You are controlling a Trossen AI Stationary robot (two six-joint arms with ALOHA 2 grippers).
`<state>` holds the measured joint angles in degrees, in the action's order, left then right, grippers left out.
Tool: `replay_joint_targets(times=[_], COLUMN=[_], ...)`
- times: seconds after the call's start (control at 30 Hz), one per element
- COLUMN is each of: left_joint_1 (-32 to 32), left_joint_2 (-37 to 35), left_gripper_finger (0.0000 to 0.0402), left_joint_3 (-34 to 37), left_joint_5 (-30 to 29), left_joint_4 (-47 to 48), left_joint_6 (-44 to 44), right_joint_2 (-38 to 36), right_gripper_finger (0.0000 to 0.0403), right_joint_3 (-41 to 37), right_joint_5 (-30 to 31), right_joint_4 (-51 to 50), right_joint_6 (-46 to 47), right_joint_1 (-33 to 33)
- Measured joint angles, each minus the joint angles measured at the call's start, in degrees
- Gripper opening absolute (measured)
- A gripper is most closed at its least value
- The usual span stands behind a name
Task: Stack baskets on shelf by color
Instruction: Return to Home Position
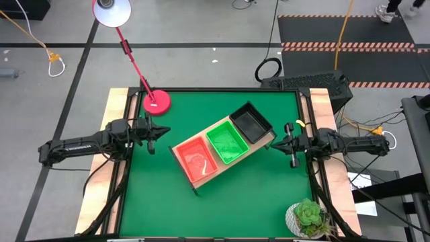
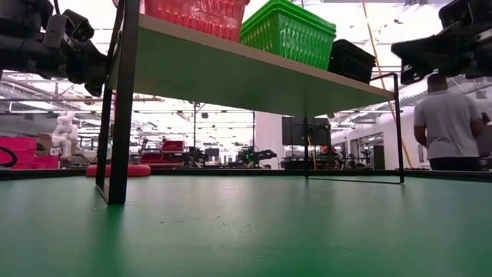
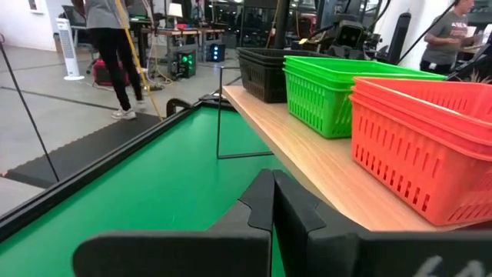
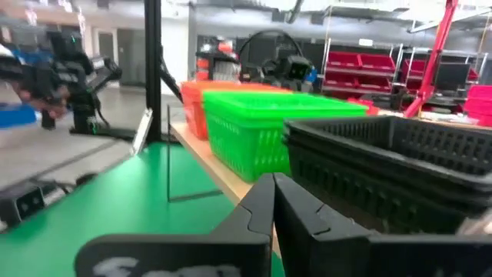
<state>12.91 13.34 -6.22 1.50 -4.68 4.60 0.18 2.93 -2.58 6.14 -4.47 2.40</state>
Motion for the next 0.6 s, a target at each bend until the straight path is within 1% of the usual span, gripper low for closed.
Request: replay_joint_targets(times=[0.07,0.17,0.4,0.6], left_joint_1=[0.0,0.0,0.0,0.0], left_joint_2=[0.0,0.0,0.0,0.0], left_gripper_finger=[0.0001,0.0001,0.0001,0.0001], left_joint_3=[0.0,0.0,0.0,0.0], left_joint_5=[0.0,0.0,0.0,0.0], left_joint_4=[0.0,0.0,0.1,0.1], left_joint_6=[0.1,0.1,0.2,0.2], right_joint_2=[-0.1,0.0,-0.1,0.0], right_gripper_finger=[0.0,0.0,0.0,0.0], right_joint_3=[-0.7,-1.2,-1.3,-1.4], right_joint_5=[1.1,1.3,1.3,1.2], right_joint_4=[0.2,-0.5,-3.9,-4.2], right_joint_6=[0.8,0.2,0.5,0.7], right_joint_1=[1.4,2.6,2.8,2.8])
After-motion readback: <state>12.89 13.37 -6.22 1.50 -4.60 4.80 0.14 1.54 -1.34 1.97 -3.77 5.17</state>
